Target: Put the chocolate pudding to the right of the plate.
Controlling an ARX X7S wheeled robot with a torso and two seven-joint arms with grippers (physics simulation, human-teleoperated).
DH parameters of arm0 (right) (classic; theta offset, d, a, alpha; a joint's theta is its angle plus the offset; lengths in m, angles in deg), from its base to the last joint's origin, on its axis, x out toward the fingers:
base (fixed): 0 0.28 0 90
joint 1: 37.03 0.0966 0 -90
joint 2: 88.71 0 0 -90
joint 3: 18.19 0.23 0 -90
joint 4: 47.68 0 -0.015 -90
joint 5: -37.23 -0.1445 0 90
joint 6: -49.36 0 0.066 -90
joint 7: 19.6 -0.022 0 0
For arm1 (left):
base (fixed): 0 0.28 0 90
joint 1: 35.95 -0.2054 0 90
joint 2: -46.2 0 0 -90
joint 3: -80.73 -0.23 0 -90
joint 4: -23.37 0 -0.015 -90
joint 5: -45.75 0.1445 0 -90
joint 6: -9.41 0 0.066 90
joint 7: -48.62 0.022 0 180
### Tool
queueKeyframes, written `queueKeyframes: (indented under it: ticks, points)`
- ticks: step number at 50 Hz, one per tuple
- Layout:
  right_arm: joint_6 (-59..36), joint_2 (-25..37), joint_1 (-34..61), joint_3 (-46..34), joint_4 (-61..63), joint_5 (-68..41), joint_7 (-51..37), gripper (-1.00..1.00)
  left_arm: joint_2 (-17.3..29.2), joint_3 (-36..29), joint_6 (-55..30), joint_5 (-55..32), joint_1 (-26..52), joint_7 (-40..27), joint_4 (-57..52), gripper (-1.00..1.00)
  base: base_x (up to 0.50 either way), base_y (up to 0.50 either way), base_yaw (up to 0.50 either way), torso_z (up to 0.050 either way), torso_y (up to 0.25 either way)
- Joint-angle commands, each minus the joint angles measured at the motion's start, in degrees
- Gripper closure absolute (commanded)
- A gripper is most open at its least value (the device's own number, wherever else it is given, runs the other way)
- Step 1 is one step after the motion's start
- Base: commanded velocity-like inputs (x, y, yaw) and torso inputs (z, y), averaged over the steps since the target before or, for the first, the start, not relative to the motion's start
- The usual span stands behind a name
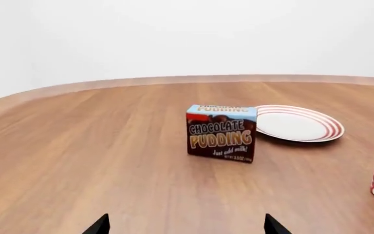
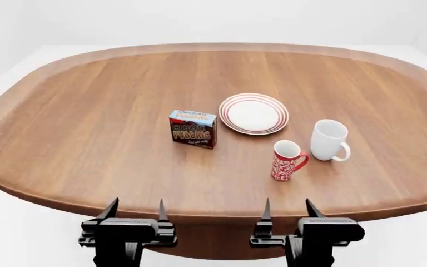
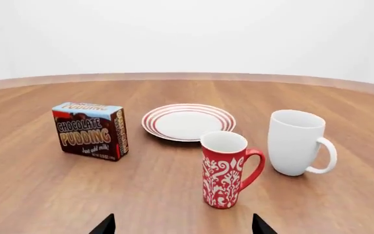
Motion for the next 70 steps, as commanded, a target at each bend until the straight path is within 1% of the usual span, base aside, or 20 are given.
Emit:
queueKeyframes:
  ticks: [1,3,4,5,6,10,11,12,14,20,25,47,70]
  points:
    - [-19.92,3.55,4.58,1.77,15.40,-5.90,-0.14,-1.00,2.87,-0.80,-19.04,-1.33,5.46,-0.91,-15.54,-1.00,0.00,0.00,0.00,0.000,0.000]
    - [-24.45,4.57,6.26,2.12,19.60,-6.73,-0.57,-1.00,3.44,-0.45,-25.51,-2.63,7.90,-0.82,-20.23,-1.00,0.00,0.00,0.00,0.000,0.000]
    - [-29.01,5.30,8.12,2.60,22.32,-8.11,-0.62,-1.00,3.79,-0.08,-30.16,-3.82,10.06,-0.64,-23.05,-1.00,0.00,0.00,0.00,0.000,0.000]
    - [-31.78,5.90,9.56,2.43,23.95,-7.79,-1.40,-1.00,4.05,0.12,-33.00,-4.54,11.54,-0.54,-24.63,-1.00,0.00,0.00,0.00,0.000,0.000]
    - [-37.28,6.86,12.56,3.60,28.59,-10.77,-0.64,-1.00,3.99,1.76,-39.85,-7.24,15.86,-0.35,-27.36,-1.00,0.00,0.00,0.00,0.000,0.000]
    - [-42.87,9.28,18.45,2.31,33.99,-9.15,-2.36,-1.00,4.55,2.58,-47.47,-8.31,22.83,-1.27,-29.69,-1.00,0.00,0.00,0.00,0.000,0.000]
    - [-45.33,9.27,20.45,3.13,34.85,-9.90,-2.68,-1.00,5.20,1.71,-47.51,-7.30,24.25,-1.64,-30.00,-1.00,0.00,0.00,0.00,0.000,0.000]
    - [-49.14,9.06,22.86,4.62,35.78,-11.83,-2.55,-1.00,4.95,2.59,-50.21,-8.62,26.10,-1.33,-30.26,-1.00,0.00,0.00,0.00,0.000,0.000]
    - [-52.22,9.22,24.95,5.39,36.02,-12.99,-2.54,-1.00,5.75,1.33,-49.37,-7.42,26.91,-1.56,-29.83,-1.00,0.00,0.00,0.00,0.000,0.000]
    - [-49.45,9.68,23.66,5.38,34.62,-12.88,-1.66,-1.00,5.26,2.14,-47.84,-8.35,25.77,-1.14,-28.19,-1.00,0.04,0.00,0.00,0.000,0.000]
    - [-48.51,9.59,23.04,4.89,33.80,-12.64,-1.73,-1.00,5.15,2.09,-46.51,-8.78,24.54,-0.84,-28.04,-1.00,0.50,0.00,0.00,0.000,0.000]
    - [-47.80,9.51,22.36,5.11,32.94,-14.17,-1.26,-1.00,5.37,1.89,-43.89,-9.10,23.78,-1.22,-25.92,-1.00,0.50,0.00,0.00,0.000,0.000]
    - [-47.09,9.86,21.95,5.30,32.63,-15.01,-1.45,-1.00,5.94,1.62,-44.47,-9.82,24.44,-2.01,-26.62,-1.00,0.50,0.00,0.00,0.000,0.001]
